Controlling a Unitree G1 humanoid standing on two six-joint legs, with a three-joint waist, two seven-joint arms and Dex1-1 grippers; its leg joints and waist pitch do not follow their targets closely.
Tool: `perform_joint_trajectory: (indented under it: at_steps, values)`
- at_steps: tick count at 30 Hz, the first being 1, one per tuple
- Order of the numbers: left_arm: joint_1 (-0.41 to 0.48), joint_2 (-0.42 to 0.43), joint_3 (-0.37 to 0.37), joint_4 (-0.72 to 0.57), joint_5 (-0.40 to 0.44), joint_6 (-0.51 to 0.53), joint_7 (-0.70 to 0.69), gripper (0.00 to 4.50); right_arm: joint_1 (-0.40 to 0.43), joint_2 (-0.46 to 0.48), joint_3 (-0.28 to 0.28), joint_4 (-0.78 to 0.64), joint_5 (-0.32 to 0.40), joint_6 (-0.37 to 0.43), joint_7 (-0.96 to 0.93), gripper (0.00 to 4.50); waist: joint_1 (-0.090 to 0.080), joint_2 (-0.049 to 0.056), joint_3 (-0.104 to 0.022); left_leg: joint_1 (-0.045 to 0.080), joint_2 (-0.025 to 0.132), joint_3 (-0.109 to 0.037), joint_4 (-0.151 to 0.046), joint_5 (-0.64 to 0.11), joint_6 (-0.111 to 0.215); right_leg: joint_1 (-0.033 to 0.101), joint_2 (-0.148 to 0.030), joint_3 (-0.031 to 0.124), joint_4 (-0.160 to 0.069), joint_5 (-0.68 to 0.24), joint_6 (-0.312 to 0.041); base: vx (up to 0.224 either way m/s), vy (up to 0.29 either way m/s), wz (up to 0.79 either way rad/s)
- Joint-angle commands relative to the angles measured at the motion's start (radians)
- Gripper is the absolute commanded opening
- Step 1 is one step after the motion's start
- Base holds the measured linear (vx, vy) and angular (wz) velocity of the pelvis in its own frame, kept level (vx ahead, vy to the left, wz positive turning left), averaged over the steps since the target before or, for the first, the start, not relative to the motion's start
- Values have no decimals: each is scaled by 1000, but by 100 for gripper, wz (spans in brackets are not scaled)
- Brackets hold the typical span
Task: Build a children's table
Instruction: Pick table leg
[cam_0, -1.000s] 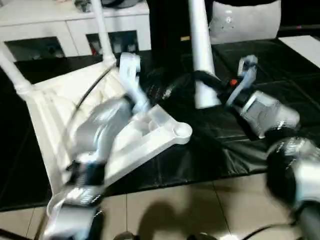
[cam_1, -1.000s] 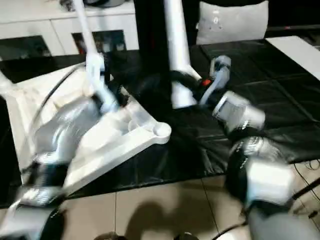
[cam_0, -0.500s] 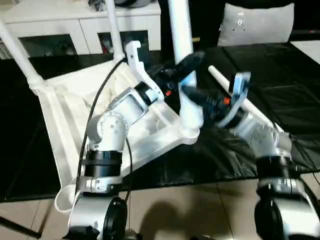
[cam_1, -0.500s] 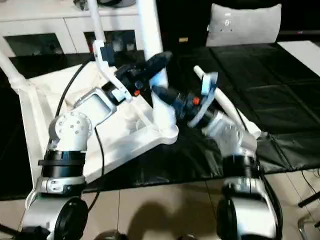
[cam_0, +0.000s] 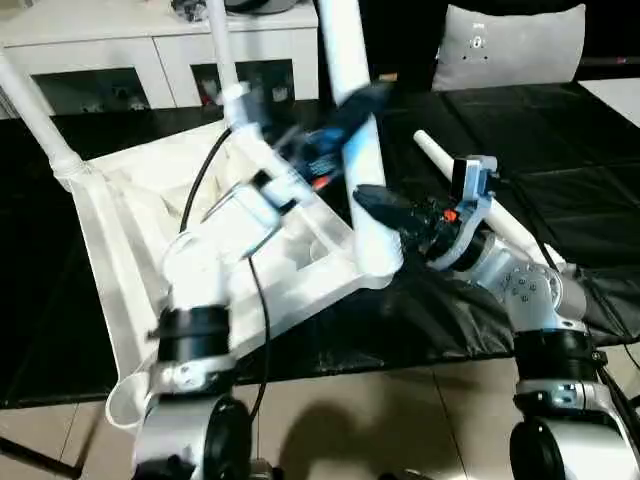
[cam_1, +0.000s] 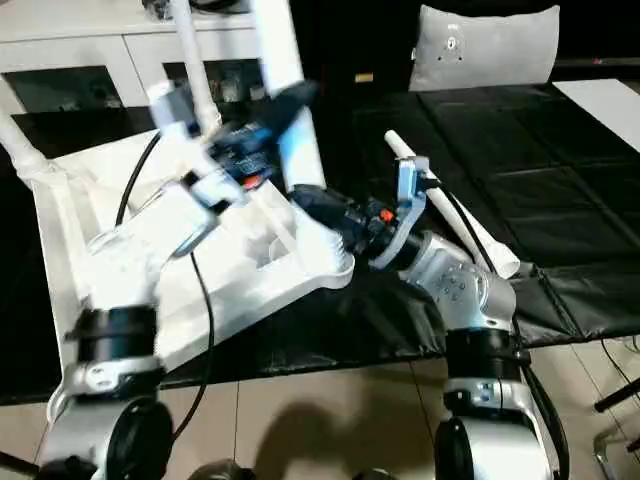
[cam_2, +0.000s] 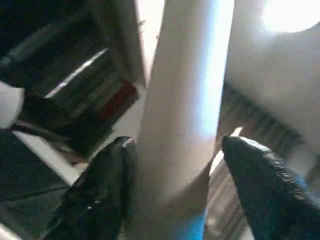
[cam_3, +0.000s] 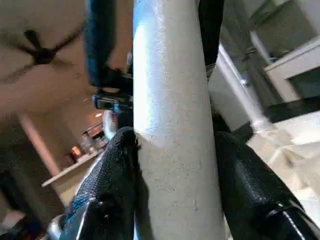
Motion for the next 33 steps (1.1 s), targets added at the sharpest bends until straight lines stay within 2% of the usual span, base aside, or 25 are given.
perform_joint_trajectory:
  at_steps: [1, 2, 4, 5, 6, 8, 9, 11, 14, 16, 19, 20, 22, 24, 27, 28, 32, 33]
  values:
    - [3, 10, -16, -43, -28, 22, -54, 323, 12, -3, 17, -36, 22, 14, 3, 188, 3, -13, -74, 9, 31, -6, -72, -138, 54, 63, -56, 35, -87, -338, -150, 0, 0, 0]
    - [3, 11, -18, -43, -32, 23, -64, 291, 17, -3, 21, -45, 25, 16, 6, 188, 2, -9, -73, 11, 32, -6, -74, -148, 50, 62, -57, 36, -88, -339, -149, 0, 0, 0]
    - [1, 17, -16, -34, -48, 29, -82, 287, 25, -4, 25, -61, 31, 21, 4, 188, 2, -7, -73, 11, 31, -7, -74, -157, 43, 62, -58, 36, -89, -341, -148, 0, 0, 0]
    - [1, 17, -16, -34, -48, 29, -82, 288, 25, -4, 25, -61, 31, 21, 4, 188, 2, -9, -72, 11, 31, -7, -75, -155, 42, 63, -57, 36, -89, -341, -146, 0, 0, 0]
    - [1, 19, -15, -32, -54, 31, -87, 281, 27, -4, 25, -66, 34, 23, 2, 188, 3, -5, -73, 9, 32, -9, -76, -149, 40, 65, -58, 36, -86, -332, -147, 0, 0, 0]
    - [-1, 24, -12, -26, -68, 38, -97, 249, 31, -6, 25, -75, 41, 27, -2, 188, 0, -8, -72, 9, 29, -7, -76, -153, 34, 65, -59, 37, -88, -334, -148, 0, 0, 0]
    - [-2, 28, -12, -24, -74, 40, -105, 246, 34, -7, 26, -81, 46, 30, -6, 188, 1, -4, -72, 9, 29, -8, -76, -154, 34, 65, -58, 37, -89, -336, -147, 0, 0, 0]
    - [0, 34, -14, -25, -80, 44, -116, 244, 40, -9, 29, -92, 53, 32, -11, 188, 0, -4, -72, 10, 29, -8, -77, -154, 35, 66, -58, 37, -90, -342, -138, 0, 0, 0]
    - [3, 38, -16, -25, -82, 46, -121, 213, 47, -10, 32, -97, 54, 27, -18, 187, -2, -5, -72, 10, 29, -9, -77, -151, 29, 66, -58, 37, -89, -330, -144, 0, 0, 0]
    - [3, 40, -16, -21, -79, 40, -118, 213, 45, -8, 35, -88, 35, 7, -37, 187, -2, -4, -73, 11, 29, -8, -76, -152, 27, 66, -58, 37, -89, -326, -146, 0, 0, 0]
    - [3, 42, -15, -18, -78, 36, -116, 203, 39, -9, 35, -81, 41, 18, -41, 187, -2, -3, -73, 11, 29, -8, -77, -154, 26, 66, -58, 37, -88, -323, -148, 0, 0, 0]
    - [3, 42, -15, -18, -78, 36, -116, 203, 38, -9, 35, -81, 41, 18, -43, 222, -2, -3, -73, 12, 29, -8, -77, -156, 26, 66, -58, 37, -88, -323, -149, 0, 0, 0]
    - [3, 53, -15, -21, -54, 17, -106, 201, 20, -8, 33, -51, 14, -13, -101, 257, -3, -2, -73, 11, 30, -10, -78, -152, 24, 66, -58, 37, -86, -312, -151, 0, 0, 0]
    - [9, 74, -31, -33, 1, -20, -90, 201, 5, -15, 38, -28, -34, -63, -150, 272, -6, -1, -72, 13, 30, -10, -79, -168, 12, 65, -59, 37, -89, -324, -145, 0, 0, 0]
    - [15, 88, -44, -44, 37, -41, -81, 200, 2, -19, 38, -27, -51, -88, -165, 293, -10, -3, -72, 13, 28, -10, -81, -176, 5, 66, -59, 38, -90, -339, -130, 0, 0, 0]
    - [29, 111, -71, -71, 86, -63, -75, 197, 2, -27, 45, -44, -76, -117, -180, 301, -10, -2, -72, 14, 30, -11, -82, -169, 4, 66, -59, 39, -87, -329, -130, 0, 0, 0]
    - [50, 142, -135, -116, 187, -114, -57, 195, 6, -40, 70, -73, -117, -151, -205, 327, -10, -5, -74, 13, 33, -10, -80, -146, 13, 66, -60, 42, -82, -279, -145, 0, 0, 0]
    - [56, 153, -166, -129, 226, -133, -50, 192, 10, -46, 94, -84, -144, -167, -220, 337, -12, -5, -74, 13, 32, -9, -79, -142, 13, 66, -59, 42, -80, -274, -148, 0, 0, 0]
